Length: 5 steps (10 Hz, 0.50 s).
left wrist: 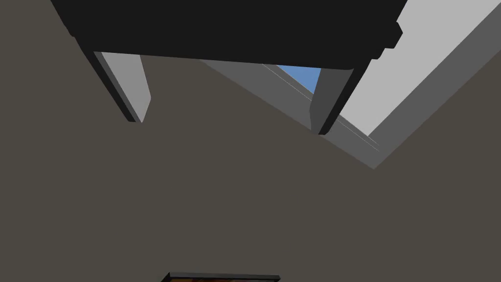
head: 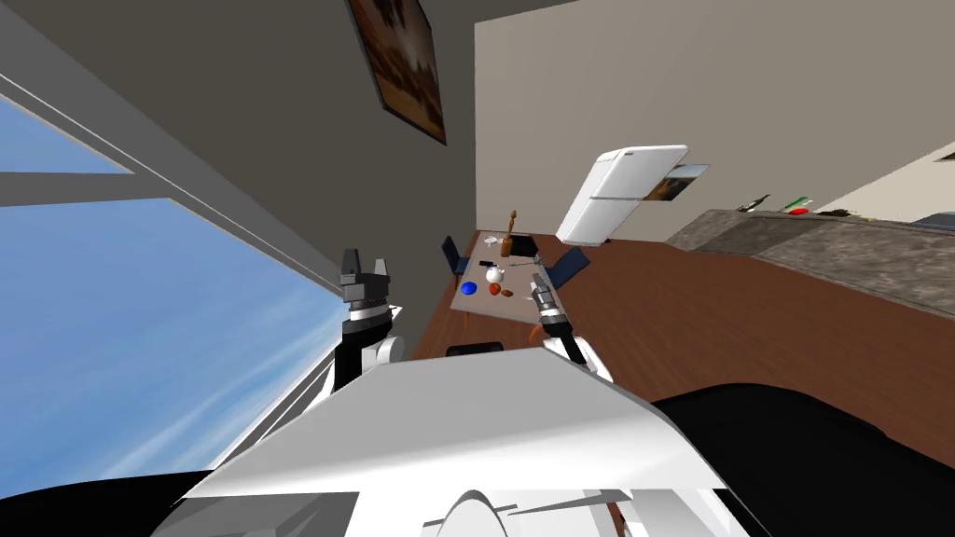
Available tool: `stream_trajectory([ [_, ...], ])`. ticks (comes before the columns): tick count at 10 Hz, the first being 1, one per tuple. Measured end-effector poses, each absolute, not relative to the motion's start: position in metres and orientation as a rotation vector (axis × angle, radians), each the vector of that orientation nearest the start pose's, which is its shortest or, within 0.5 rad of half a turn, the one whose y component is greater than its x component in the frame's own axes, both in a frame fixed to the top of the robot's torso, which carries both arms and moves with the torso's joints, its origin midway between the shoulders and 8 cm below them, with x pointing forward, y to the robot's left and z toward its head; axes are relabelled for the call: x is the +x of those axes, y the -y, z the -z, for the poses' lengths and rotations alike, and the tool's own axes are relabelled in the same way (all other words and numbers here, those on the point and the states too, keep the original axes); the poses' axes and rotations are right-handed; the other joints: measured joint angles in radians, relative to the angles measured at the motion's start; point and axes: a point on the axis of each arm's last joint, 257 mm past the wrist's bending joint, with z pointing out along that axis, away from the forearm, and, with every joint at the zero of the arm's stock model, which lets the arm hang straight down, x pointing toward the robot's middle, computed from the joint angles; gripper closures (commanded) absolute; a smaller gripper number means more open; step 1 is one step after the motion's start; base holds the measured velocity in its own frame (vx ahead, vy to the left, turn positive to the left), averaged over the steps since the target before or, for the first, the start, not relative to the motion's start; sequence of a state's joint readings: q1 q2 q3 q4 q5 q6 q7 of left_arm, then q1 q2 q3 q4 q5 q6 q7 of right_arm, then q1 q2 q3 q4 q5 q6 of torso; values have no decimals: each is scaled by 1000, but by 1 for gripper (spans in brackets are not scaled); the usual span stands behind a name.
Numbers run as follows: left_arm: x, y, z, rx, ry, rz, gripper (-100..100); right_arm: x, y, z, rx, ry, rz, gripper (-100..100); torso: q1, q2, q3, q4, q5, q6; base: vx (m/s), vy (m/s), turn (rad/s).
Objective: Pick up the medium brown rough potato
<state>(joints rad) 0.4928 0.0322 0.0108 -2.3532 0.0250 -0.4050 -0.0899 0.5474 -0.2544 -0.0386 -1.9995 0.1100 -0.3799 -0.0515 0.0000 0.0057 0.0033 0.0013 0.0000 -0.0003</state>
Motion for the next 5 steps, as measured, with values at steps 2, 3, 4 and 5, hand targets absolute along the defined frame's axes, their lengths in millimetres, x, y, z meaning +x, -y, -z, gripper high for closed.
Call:
stream_trajectory([
  [2, 345, -280, -42, -626, -656, 1225, 0, 381, 314, 175, 743, -1247, -984, -100, 0, 1, 0, 0, 0, 1, -91, 31, 222],
  [3, 345, -280, -42, -626, -656, 1226, 0, 381, 320, 194, 726, -1295, -945, -100, 0, 0, 0, 0, 0, 0, -128, 59, 456],
  [4, 345, -280, -42, -626, -656, 1226, 0, 378, 326, 212, 707, -1352, -901, -100, 1, 2, 1, 0, 0, 0, -93, 40, 188],
  [5, 345, -280, -42, -626, -656, 1225, 0, 377, 330, 224, 698, -1390, -869, -100, 0, 1, 1, 0, 0, 1, -82, 37, 281],
])
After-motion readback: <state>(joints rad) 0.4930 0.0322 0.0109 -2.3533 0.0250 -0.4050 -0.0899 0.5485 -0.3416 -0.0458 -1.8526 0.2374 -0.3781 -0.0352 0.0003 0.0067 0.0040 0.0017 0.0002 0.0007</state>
